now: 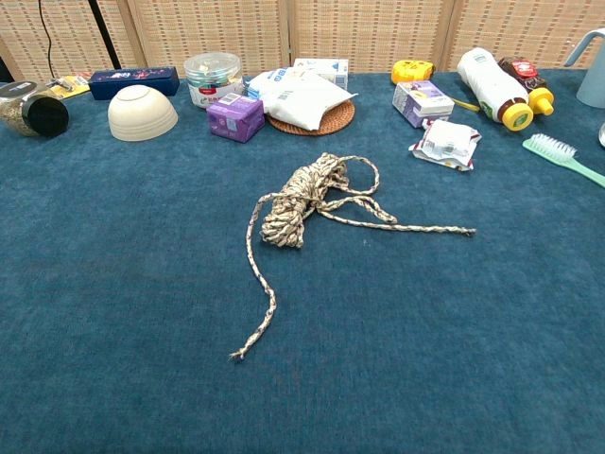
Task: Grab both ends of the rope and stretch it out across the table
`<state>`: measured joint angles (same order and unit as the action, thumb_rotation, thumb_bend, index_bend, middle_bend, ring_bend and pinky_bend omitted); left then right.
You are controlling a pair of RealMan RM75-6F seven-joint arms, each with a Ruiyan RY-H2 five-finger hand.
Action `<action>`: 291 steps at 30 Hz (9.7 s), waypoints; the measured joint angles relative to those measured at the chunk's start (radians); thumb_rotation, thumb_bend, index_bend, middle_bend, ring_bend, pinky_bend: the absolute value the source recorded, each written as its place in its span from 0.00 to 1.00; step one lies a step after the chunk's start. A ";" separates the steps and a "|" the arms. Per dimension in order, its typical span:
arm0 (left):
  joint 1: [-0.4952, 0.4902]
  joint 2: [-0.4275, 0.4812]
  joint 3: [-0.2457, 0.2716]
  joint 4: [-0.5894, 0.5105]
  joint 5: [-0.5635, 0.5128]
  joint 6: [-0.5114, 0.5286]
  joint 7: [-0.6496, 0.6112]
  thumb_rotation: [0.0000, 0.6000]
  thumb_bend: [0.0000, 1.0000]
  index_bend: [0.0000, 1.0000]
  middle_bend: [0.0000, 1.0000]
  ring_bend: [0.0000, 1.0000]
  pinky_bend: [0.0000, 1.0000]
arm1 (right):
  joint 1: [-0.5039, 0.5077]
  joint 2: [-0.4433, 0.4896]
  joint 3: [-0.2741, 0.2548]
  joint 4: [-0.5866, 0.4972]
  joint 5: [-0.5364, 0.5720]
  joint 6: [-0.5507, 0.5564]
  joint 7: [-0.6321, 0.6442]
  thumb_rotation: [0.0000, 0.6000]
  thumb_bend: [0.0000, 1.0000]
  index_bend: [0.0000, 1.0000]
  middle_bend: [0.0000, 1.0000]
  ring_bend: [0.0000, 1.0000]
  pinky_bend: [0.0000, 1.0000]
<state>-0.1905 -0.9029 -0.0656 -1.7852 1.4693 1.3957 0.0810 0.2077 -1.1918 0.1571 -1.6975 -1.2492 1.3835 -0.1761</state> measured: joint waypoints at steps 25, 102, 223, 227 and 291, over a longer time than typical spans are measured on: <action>-0.054 0.011 -0.043 -0.006 -0.014 -0.036 0.004 1.00 0.43 0.20 0.07 0.00 0.00 | 0.051 -0.017 0.011 -0.028 -0.048 -0.069 0.053 1.00 0.41 0.22 0.06 0.00 0.00; -0.158 0.034 -0.091 0.023 -0.061 -0.106 0.025 1.00 0.43 0.20 0.07 0.00 0.00 | 0.357 -0.470 0.014 0.336 0.077 -0.358 -0.036 1.00 0.42 0.51 0.11 0.00 0.00; -0.570 -0.404 0.044 0.157 0.288 -0.498 -0.009 1.00 0.29 0.46 0.04 0.00 0.00 | 0.365 -0.463 0.026 0.284 0.138 -0.345 -0.072 1.00 0.42 0.63 0.23 0.00 0.00; -0.571 -0.423 0.043 0.165 0.265 -0.501 0.005 1.00 0.29 0.47 0.04 0.00 0.00 | 0.364 -0.464 0.026 0.290 0.140 -0.349 -0.067 1.00 0.42 0.63 0.23 0.00 0.00; -0.648 -0.742 0.081 0.463 0.188 -0.512 0.093 1.00 0.36 0.55 0.04 0.00 0.00 | 0.365 -0.497 0.046 0.405 0.127 -0.390 0.036 1.00 0.42 0.63 0.23 0.00 0.00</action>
<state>-0.8386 -1.6452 0.0153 -1.3220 1.6572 0.8840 0.1739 0.5724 -1.6884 0.2031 -1.2921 -1.1222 0.9940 -0.1403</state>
